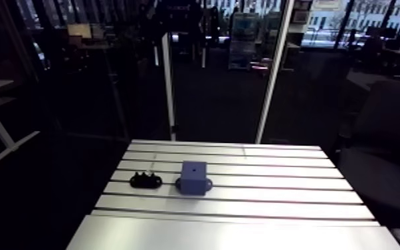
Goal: Pick up the M10 bolt and insert it into the hole until fully seated.
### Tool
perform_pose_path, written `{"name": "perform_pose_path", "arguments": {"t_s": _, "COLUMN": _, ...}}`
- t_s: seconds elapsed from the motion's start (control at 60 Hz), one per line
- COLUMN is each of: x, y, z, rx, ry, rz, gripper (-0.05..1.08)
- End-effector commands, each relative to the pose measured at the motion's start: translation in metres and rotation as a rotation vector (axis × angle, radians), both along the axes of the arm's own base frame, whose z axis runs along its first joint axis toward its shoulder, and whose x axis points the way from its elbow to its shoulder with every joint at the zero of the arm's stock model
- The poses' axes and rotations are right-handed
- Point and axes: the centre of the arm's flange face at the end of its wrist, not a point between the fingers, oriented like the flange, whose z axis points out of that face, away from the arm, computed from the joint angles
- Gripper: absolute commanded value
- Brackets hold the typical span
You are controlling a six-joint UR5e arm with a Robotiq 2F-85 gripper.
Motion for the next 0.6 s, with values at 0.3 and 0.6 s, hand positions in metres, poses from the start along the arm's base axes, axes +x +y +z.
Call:
{"name": "perform_pose_path", "arguments": {"t_s": 0.3, "x": 0.0006, "y": -0.0014, "z": -0.0046, "rx": 0.0, "ry": -0.009, "rz": 0.004, "gripper": 0.01}}
{"name": "perform_pose_path", "arguments": {"t_s": 0.6, "x": 0.0003, "y": -0.0009, "z": -0.0046, "rx": 0.0, "ry": -0.009, "rz": 0.003, "gripper": 0.01}}
